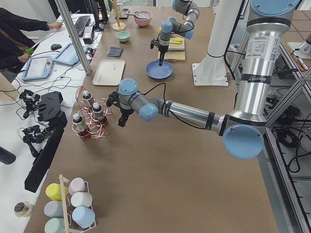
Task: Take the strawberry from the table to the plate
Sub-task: 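Carry the strawberry over the blue plate with the right gripper while the left arm withdraws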
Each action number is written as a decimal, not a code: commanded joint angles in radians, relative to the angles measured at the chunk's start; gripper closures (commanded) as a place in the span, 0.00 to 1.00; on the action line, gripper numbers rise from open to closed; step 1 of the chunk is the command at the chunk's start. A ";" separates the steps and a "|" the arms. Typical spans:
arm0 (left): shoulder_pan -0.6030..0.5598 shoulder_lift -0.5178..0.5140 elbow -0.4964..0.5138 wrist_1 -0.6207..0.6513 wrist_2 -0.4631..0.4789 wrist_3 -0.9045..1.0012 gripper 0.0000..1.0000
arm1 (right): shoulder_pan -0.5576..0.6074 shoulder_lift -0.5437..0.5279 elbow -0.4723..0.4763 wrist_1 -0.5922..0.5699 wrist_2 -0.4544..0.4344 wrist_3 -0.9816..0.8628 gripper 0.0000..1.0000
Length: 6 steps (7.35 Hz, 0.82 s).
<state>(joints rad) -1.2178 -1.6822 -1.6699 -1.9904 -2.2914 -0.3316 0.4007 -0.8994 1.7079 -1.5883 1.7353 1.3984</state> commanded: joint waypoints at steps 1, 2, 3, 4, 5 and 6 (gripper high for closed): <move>-0.075 0.004 -0.002 0.090 -0.017 0.121 0.02 | -0.026 0.025 -0.060 0.063 -0.037 0.022 1.00; -0.083 0.004 -0.002 0.093 -0.019 0.127 0.02 | -0.026 0.024 -0.101 0.141 -0.037 0.046 1.00; -0.083 0.006 -0.001 0.093 -0.019 0.129 0.02 | -0.026 0.022 -0.108 0.148 -0.039 0.044 1.00; -0.083 0.004 -0.001 0.093 -0.019 0.128 0.02 | -0.022 0.022 -0.108 0.148 -0.037 0.044 1.00; -0.083 -0.001 -0.002 0.108 -0.019 0.128 0.02 | -0.020 0.020 -0.105 0.146 -0.039 0.047 0.03; -0.083 -0.001 -0.004 0.114 -0.019 0.129 0.02 | -0.011 0.019 -0.082 0.133 -0.031 0.047 0.00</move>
<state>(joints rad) -1.3002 -1.6812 -1.6719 -1.8858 -2.3101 -0.2039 0.3816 -0.8788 1.6080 -1.4459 1.6987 1.4437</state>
